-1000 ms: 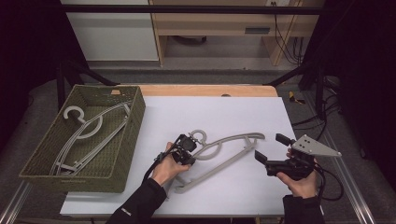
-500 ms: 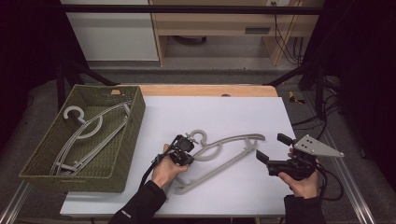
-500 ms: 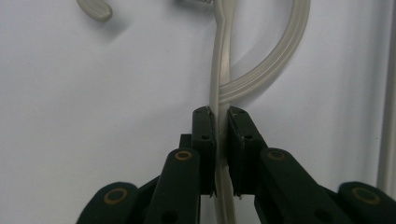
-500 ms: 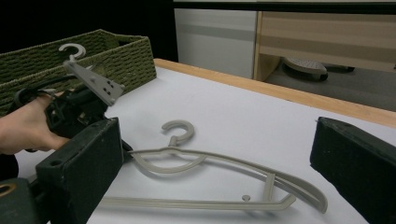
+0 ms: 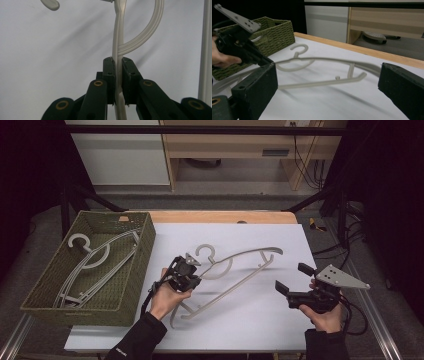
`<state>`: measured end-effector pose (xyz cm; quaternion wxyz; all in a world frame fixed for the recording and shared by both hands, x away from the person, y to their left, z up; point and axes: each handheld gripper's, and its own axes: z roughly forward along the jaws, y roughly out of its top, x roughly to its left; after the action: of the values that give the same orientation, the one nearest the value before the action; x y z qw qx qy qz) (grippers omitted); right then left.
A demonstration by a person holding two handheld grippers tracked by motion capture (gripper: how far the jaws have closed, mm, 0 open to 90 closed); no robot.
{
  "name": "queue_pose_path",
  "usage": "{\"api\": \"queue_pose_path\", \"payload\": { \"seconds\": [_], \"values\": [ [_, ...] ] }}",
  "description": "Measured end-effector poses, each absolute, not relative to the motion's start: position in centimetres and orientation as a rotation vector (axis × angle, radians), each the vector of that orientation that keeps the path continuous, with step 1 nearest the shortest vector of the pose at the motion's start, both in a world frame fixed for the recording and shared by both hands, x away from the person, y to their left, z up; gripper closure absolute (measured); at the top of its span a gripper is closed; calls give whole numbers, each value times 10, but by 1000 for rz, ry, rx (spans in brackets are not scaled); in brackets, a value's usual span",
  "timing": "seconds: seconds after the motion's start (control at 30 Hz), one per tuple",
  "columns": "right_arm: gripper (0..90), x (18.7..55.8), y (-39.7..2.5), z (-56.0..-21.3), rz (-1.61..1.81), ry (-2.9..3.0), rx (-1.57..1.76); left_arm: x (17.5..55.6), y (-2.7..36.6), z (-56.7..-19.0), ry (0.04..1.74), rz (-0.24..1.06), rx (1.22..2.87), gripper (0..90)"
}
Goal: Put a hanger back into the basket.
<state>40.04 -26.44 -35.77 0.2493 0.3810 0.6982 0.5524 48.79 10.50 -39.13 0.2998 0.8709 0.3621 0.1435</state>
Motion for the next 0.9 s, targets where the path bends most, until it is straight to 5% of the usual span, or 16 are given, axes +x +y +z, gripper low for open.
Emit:
{"api": "queue_pose_path", "payload": {
  "seconds": [0.9],
  "values": [
    [26,402,-265,-360,1490,1909,1045,463,194,-264,917,697,2211,822]
  ]
}}
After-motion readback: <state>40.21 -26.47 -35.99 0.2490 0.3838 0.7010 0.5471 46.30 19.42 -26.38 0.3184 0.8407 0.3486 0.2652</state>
